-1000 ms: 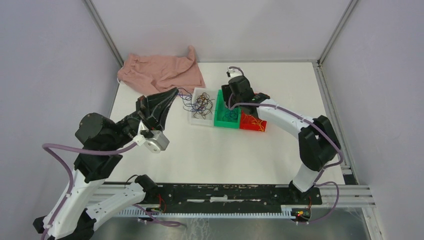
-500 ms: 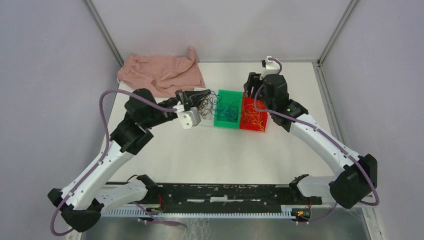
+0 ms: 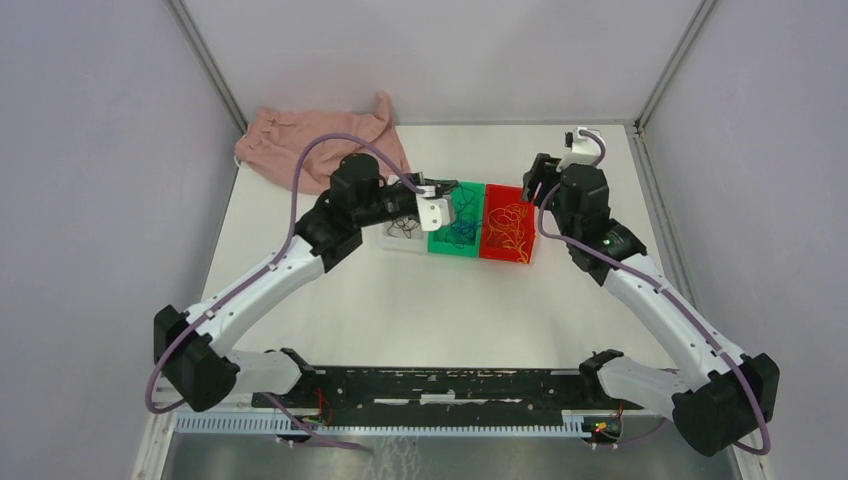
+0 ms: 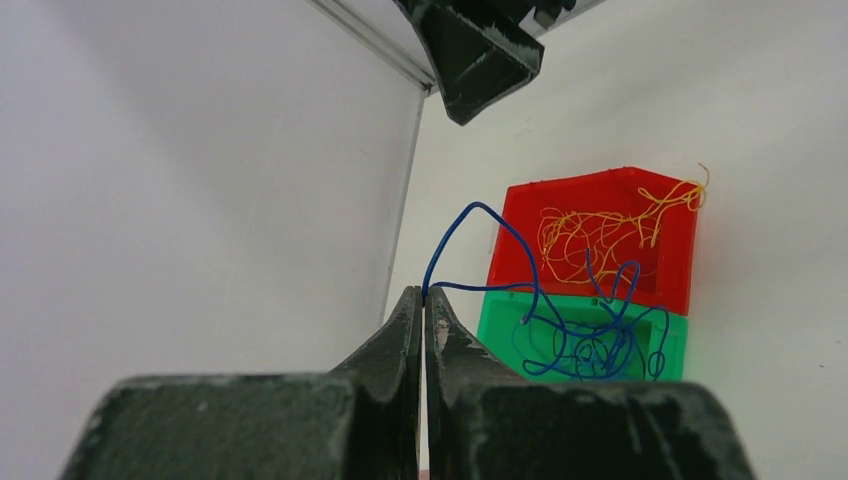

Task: Untangle the cables

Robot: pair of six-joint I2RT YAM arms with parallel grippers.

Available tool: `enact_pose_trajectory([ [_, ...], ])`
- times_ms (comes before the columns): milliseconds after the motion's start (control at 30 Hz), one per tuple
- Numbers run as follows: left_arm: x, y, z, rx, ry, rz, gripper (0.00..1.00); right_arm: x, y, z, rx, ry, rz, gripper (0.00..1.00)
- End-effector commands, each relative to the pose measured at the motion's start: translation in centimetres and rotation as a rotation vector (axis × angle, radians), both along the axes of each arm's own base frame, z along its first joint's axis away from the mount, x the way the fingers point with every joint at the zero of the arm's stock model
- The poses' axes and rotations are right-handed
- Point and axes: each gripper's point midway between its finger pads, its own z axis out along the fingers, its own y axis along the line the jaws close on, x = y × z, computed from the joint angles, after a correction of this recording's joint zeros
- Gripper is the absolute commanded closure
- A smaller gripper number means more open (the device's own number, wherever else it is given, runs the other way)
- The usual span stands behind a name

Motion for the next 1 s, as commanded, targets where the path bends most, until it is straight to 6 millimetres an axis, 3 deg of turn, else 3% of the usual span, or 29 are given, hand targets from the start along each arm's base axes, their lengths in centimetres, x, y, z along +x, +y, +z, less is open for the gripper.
enact_pose_trajectory([
  [0,3.3,-0.8,0.2,0.013,-0.103,0.053,0.97,-0.2,-1.5,0.3,0.012,-0.021,-0.038,0.34],
  [233,7.5,-1.2,-2.8,0.112,-0.148,0.111,0.97,-0.4,-2.2,-0.5,0.037,-0.005,-0.048,0.34],
  [333,9.0,-1.1,-3.2,0.124,-0.175,0.152,0.97,-0.4,-2.1,-0.9,0.044,0.005,-0.038,0.34],
  [500,11.3,-0.6,-0.1,0.087,-0.213,0.192,0.97,-0.4,-2.4,-0.9,0.048,0.009,-0.044,0.35],
  [667,11.9,-1.1,1.8,0.067,-0.234,0.188,0.97,-0.3,-2.2,-0.8,0.076,0.011,-0.043,0.35],
  [800,11.2,-1.0,-0.6,0.109,-0.189,0.164,0.97,-0.5,-2.3,-0.9,0.082,0.015,-0.046,0.35],
  [967,9.5,-0.4,-5.5,0.202,-0.051,0.129,0.97,-0.6,-2.5,-0.9,0.08,0.016,-0.055,0.35],
])
